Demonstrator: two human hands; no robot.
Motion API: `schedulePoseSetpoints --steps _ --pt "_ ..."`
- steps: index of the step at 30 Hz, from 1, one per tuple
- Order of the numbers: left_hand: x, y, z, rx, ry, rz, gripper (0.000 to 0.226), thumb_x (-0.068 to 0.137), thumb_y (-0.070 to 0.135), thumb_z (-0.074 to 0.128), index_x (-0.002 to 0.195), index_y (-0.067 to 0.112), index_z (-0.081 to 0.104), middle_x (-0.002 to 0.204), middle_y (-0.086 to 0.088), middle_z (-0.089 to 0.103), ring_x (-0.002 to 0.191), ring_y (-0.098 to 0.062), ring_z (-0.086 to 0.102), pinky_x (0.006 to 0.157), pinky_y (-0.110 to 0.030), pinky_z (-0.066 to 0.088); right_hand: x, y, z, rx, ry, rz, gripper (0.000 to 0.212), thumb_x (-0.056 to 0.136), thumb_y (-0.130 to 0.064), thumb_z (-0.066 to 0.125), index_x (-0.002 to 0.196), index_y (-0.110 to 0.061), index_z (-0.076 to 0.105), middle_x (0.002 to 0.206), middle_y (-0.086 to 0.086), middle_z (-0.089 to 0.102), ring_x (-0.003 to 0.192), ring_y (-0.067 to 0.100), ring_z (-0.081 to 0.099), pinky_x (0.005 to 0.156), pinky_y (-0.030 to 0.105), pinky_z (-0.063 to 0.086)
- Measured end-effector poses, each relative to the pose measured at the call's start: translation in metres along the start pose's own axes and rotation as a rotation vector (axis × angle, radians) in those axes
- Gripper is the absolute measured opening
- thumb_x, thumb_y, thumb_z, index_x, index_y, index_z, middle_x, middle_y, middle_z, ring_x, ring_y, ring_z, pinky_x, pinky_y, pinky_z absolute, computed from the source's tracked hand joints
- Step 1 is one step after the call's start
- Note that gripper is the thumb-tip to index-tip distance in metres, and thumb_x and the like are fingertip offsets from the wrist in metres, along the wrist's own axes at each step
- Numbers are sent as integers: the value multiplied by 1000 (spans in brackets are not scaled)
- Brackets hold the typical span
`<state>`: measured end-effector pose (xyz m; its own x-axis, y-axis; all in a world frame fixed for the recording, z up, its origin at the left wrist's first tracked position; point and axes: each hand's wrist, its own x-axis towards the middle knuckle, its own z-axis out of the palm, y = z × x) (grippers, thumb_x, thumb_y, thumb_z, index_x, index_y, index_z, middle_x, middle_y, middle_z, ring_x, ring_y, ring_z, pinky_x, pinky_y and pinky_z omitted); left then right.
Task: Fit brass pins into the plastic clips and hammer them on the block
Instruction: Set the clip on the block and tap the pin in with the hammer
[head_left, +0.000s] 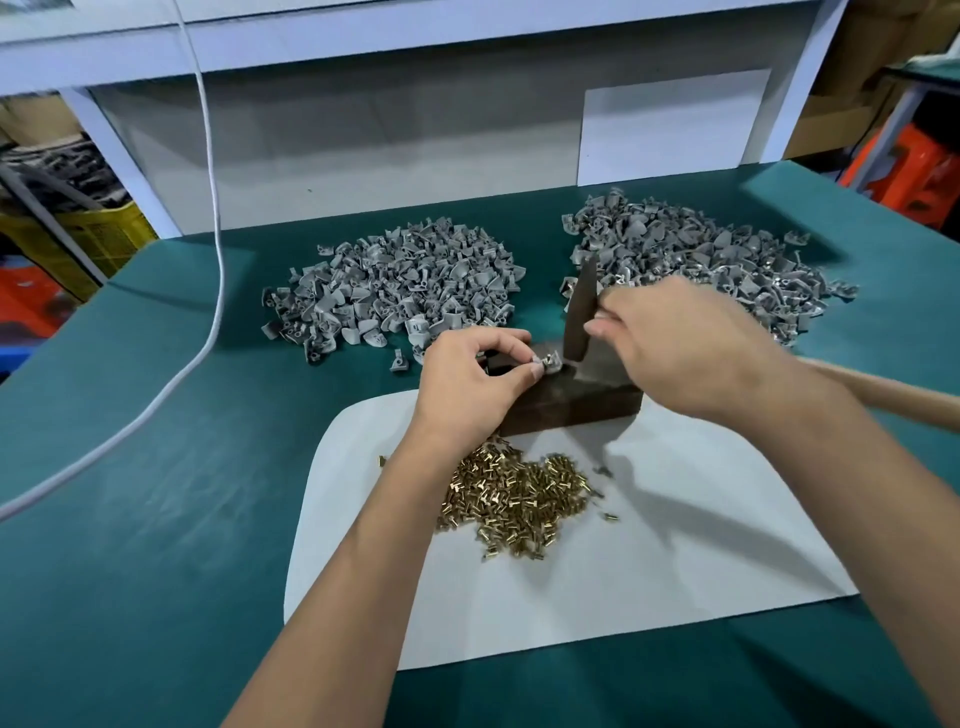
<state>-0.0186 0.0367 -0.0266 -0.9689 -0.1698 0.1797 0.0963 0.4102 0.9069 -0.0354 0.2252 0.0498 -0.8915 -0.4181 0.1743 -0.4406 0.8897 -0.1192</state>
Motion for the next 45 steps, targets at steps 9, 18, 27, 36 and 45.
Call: schedulePoseSetpoints --steps 9,18,27,36,45 --pt "-2 3 0 -5 -9 10 15 83 6 82 76 18 75 114 0 75 108 -13 69 105 -40 52 -1 -10 4 -54 3 -21 26 108 -38 38 99 -19 52 90 12 62 78 38 56 66 39 39" --pt "-2 2 1 -5 -9 1 7 83 7 82 80 12 77 113 1 75 107 -13 69 103 -40 53 -1 -15 9 -33 -9 0 25 109 -38 38 98 -19 51 89 12 63 74 36 54 66 38 37" --pt "0 -1 1 -25 -7 4 5 83 4 81 84 8 77 113 -1 75 107 -14 70 104 -41 53 3 -18 12 -84 -34 -10 26 109 -36 34 101 -19 53 97 14 65 78 37 57 66 39 40" --pt "-1 -1 0 -1 5 22 10 83 6 82 79 15 77 111 2 75 105 -9 70 103 -38 54 1 -17 13 21 56 27 23 108 -35 40 93 -20 46 74 5 48 67 32 44 64 38 40" --pt "-4 5 1 -153 -2 -68 9 90 5 72 81 4 74 116 2 75 108 -8 67 99 -32 50 0 3 8 170 139 116 24 106 -37 44 90 -21 52 77 7 58 70 35 56 63 37 43"
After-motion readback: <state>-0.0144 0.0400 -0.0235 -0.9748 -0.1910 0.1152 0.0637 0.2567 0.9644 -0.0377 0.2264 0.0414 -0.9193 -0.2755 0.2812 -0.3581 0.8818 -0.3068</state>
